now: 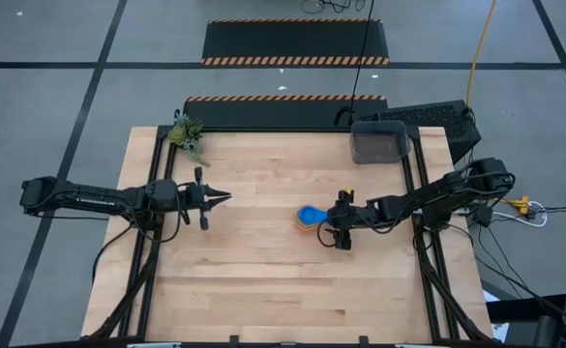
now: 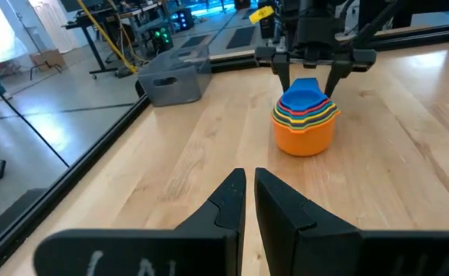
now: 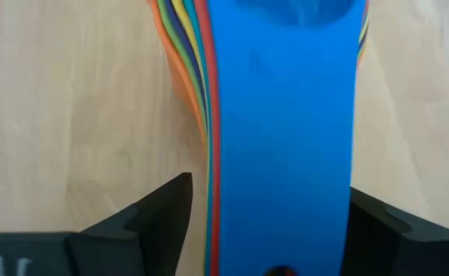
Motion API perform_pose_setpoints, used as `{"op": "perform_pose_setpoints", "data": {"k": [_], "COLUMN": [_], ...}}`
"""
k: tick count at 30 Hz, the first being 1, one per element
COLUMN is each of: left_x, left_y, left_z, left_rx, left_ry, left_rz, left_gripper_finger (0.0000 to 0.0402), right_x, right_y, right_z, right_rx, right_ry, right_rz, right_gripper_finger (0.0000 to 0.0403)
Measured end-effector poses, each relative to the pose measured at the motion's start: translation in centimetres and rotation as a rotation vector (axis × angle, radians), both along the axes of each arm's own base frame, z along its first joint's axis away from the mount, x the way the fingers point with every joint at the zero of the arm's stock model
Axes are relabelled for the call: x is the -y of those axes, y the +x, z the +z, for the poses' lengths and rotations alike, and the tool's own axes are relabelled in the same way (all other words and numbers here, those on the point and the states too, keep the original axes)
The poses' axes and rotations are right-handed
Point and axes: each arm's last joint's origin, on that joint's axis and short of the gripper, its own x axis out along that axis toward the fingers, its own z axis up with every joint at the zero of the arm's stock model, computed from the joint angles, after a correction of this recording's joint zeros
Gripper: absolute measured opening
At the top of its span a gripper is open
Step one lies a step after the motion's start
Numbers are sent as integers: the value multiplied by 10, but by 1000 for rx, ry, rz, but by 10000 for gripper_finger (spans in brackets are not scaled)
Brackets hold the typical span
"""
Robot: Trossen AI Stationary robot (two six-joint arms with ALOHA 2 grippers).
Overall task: Nest measuring cups in basket
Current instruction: Put the stack of measuring cups into the black bin
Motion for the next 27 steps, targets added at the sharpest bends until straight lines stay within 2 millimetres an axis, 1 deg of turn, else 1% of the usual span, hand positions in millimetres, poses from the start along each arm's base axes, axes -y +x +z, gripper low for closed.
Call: {"op": "perform_pose_setpoints", "data": {"k": [6,12,21,23,27], "left_x": [0,0,0,0,0], "left_y": [0,1,1,1,1], "left_z": [0,6,5,5,5], "left_rx": [3,59,59,59,58], "left_ry": [11,6,-11,-11,-8], "left_rz": [0,1,3,3,4], "left_gripper_finger": [35,35,35,35,35], "right_x": [0,0,0,0,2], "right_y": [2,3,2,2,3], "right_z": [3,3,3,3,3], "right_rx": [32,32,24,24,24], "right_ry": [-13,-17,-44,-44,-44], "right_rz": [21,29,60,58,51], "right_gripper_finger": [221,189,124,118,120]}}
